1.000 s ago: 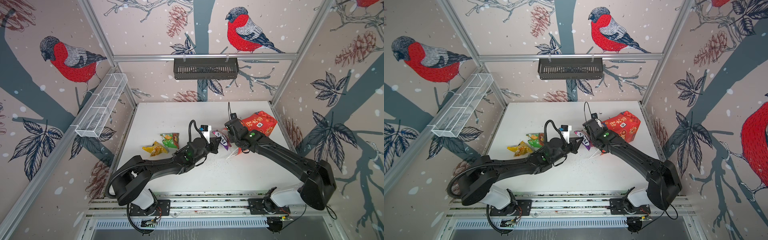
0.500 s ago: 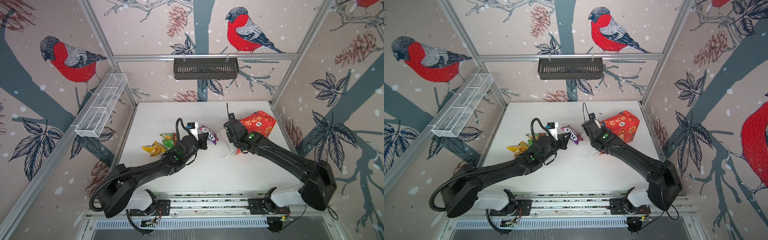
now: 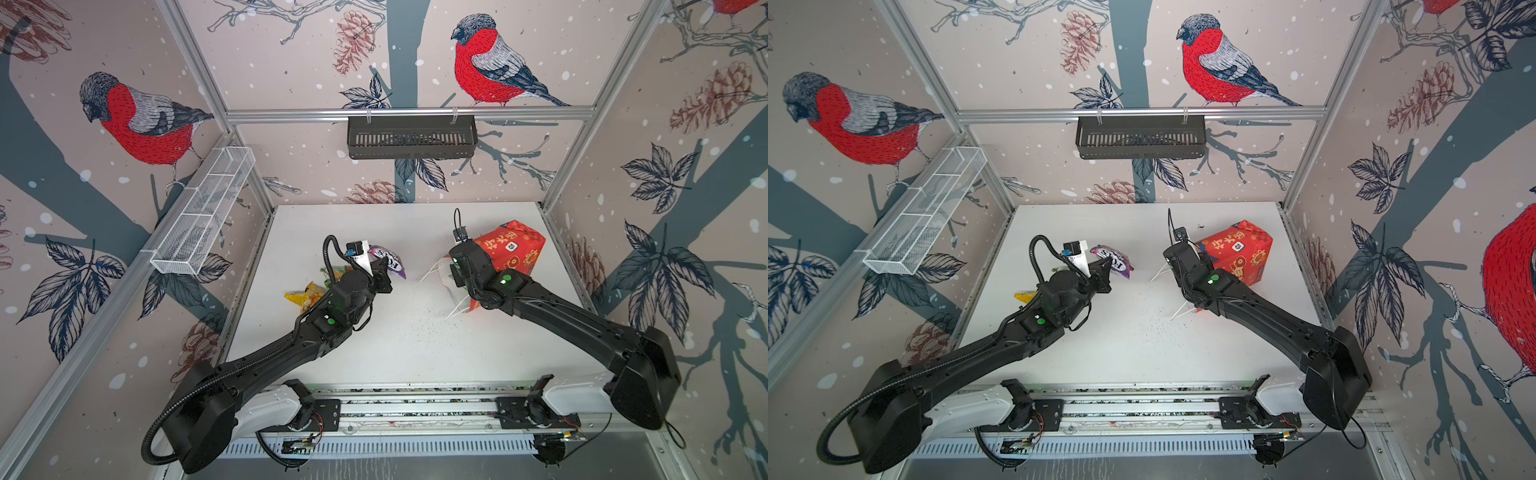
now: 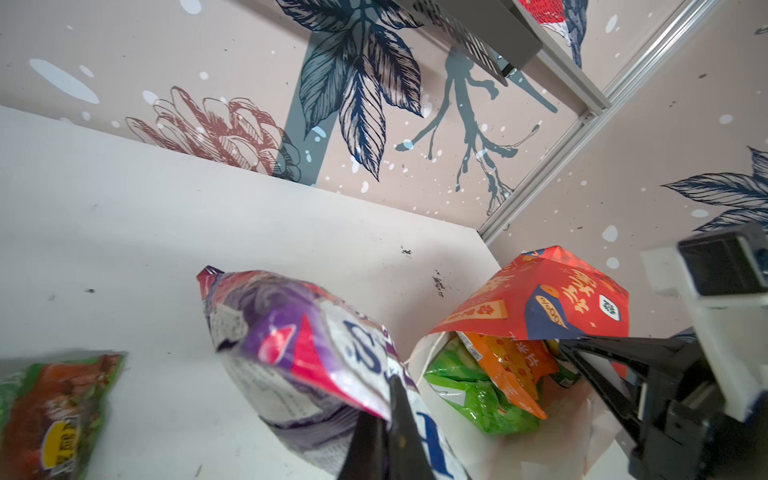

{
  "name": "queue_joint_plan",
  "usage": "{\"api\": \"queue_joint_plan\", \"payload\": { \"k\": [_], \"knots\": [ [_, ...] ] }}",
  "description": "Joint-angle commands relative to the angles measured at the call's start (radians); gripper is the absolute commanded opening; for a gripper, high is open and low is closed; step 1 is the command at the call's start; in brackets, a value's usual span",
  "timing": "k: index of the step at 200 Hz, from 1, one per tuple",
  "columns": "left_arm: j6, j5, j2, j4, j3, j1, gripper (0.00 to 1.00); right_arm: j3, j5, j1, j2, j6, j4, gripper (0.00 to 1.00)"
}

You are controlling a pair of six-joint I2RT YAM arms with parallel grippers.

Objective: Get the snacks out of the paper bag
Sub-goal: 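Pull the purple pack out with the left gripper while the right withdraws the bag, then carry the purple pack beyond the chip packets and release it with the left gripper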

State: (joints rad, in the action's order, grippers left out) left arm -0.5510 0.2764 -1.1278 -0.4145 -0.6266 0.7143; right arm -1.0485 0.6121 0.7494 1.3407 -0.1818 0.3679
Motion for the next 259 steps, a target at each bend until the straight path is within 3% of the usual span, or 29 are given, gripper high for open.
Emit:
{"api": "queue_joint_plan", "payload": {
  "k": [1, 66, 173, 217, 232, 247, 259],
  "knots": [
    [0.011, 0.022, 0.017, 0.023, 0.004, -0.042, 0.00, 0.022, -0.049, 0.003, -0.036, 0.011, -0.085, 0.00],
    [0.065, 0.114, 0.102, 0.115, 0.018, -0.119, 0.00, 0.123, -0.104, 0.003, -0.145, 0.025, -0.188, 0.03],
    [0.111, 0.284, 0.148, 0.329, 0.006, -0.232, 0.00, 0.117, -0.106, 0.001, -0.139, 0.015, -0.195, 0.04],
    [0.081, 0.225, 0.121, 0.331, 0.034, -0.277, 0.00, 0.126, -0.107, 0.000, -0.139, 0.010, -0.202, 0.04],
    [0.080, 0.220, 0.109, 0.331, 0.034, -0.280, 0.15, 0.125, -0.106, 0.001, -0.136, 0.007, -0.200, 0.04],
    [0.083, 0.212, 0.105, 0.329, 0.032, -0.282, 0.21, 0.128, -0.107, 0.000, -0.137, 0.004, -0.197, 0.04],
    [0.090, 0.202, 0.108, 0.329, 0.030, -0.282, 0.36, 0.127, -0.105, 0.000, -0.139, 0.001, -0.192, 0.04]
  ]
}}
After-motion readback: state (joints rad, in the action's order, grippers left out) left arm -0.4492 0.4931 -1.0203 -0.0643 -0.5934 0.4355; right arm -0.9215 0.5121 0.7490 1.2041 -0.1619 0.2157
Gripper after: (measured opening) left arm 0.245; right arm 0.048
